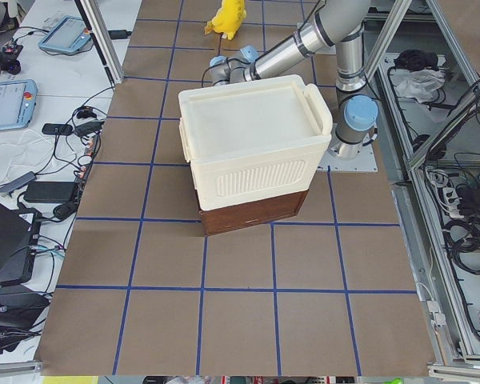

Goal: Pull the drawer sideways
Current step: 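Align the left gripper around the white drawer handle and close it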

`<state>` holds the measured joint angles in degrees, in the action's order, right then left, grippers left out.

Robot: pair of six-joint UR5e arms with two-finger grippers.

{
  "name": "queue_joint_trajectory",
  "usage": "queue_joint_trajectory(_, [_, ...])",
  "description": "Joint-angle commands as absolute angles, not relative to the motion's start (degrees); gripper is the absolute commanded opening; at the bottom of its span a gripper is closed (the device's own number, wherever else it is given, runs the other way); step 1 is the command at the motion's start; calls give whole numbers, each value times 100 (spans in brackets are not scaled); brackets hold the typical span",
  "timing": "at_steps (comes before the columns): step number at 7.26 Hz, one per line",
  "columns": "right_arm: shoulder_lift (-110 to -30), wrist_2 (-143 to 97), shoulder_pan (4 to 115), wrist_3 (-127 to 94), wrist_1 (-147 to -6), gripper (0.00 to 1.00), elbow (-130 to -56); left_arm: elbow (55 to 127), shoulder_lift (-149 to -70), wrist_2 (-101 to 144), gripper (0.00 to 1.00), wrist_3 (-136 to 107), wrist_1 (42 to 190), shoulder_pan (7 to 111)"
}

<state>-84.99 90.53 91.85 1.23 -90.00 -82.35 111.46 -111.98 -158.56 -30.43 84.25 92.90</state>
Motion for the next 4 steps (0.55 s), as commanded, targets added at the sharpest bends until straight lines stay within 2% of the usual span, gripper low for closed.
queue_joint_trajectory(1, [-8499,9053,9185,123,-9000,100,-8235,11136,-11180,-15855,37,-3032,8420,9299])
queue_joint_trajectory(4, [-8499,9053,9185,123,-9000,100,-8235,11144,-11153,-15856,30,-3041,8420,9299])
